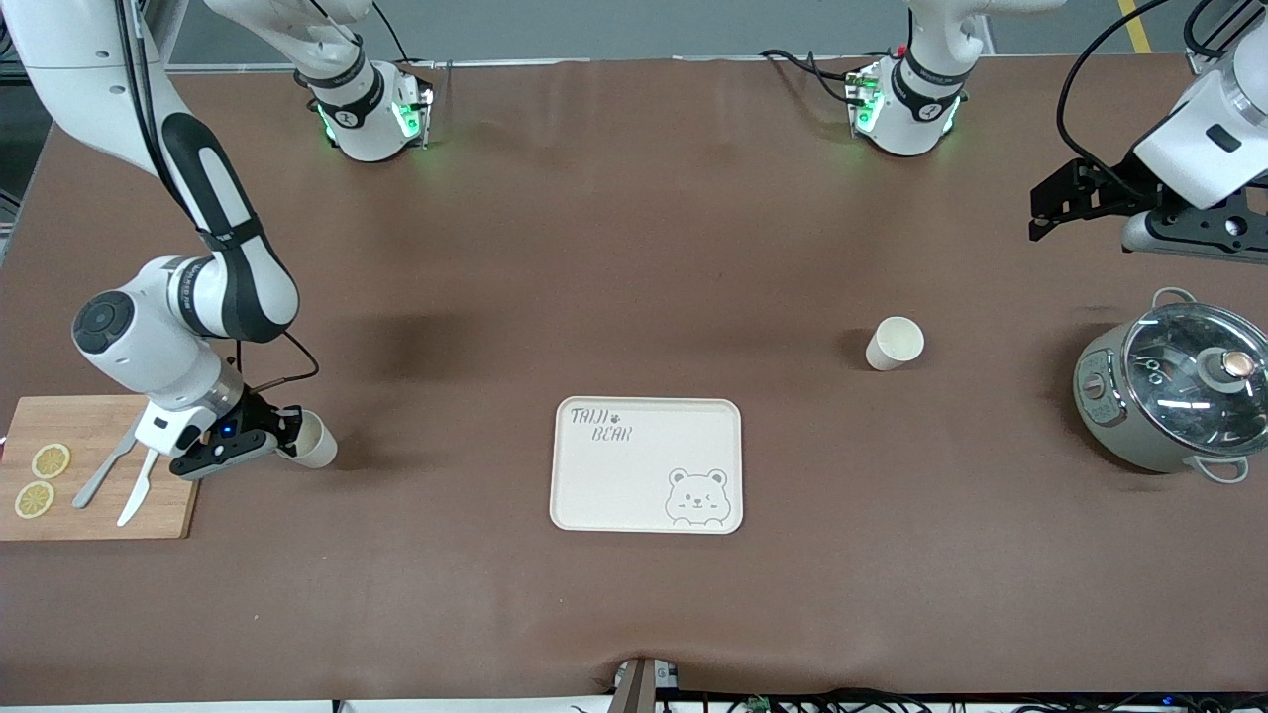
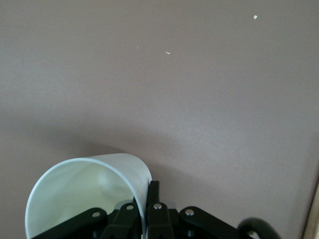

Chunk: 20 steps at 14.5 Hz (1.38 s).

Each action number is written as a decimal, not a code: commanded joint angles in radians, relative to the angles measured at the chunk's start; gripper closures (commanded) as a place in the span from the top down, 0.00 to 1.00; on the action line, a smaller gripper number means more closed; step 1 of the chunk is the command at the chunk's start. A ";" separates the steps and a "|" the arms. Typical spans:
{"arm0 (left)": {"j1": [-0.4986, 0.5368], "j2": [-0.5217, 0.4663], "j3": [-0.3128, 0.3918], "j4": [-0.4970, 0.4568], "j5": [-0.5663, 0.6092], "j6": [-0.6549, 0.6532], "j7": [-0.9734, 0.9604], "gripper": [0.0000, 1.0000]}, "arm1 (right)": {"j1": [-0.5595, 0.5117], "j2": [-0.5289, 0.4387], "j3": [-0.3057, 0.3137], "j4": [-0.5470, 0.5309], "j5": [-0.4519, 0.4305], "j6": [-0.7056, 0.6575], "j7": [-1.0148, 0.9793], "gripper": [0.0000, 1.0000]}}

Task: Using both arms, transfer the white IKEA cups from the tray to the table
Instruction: 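Lower the held cup onto the table beside the cutting board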

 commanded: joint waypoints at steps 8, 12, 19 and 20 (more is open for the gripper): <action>0.000 0.019 0.001 0.029 0.085 -0.042 0.039 1.00 | 0.000 0.011 0.011 -0.067 0.038 0.134 -0.025 0.00; 0.000 0.019 0.001 0.028 0.086 -0.042 0.044 1.00 | 0.004 0.017 0.011 -0.067 0.036 0.148 -0.025 0.00; 0.004 0.021 0.001 0.029 0.078 -0.042 0.042 1.00 | 0.004 0.022 0.013 -0.064 0.036 0.151 -0.022 0.63; 0.004 0.021 0.002 0.029 0.078 -0.042 0.041 1.00 | 0.004 0.022 0.013 -0.064 0.036 0.149 -0.022 0.74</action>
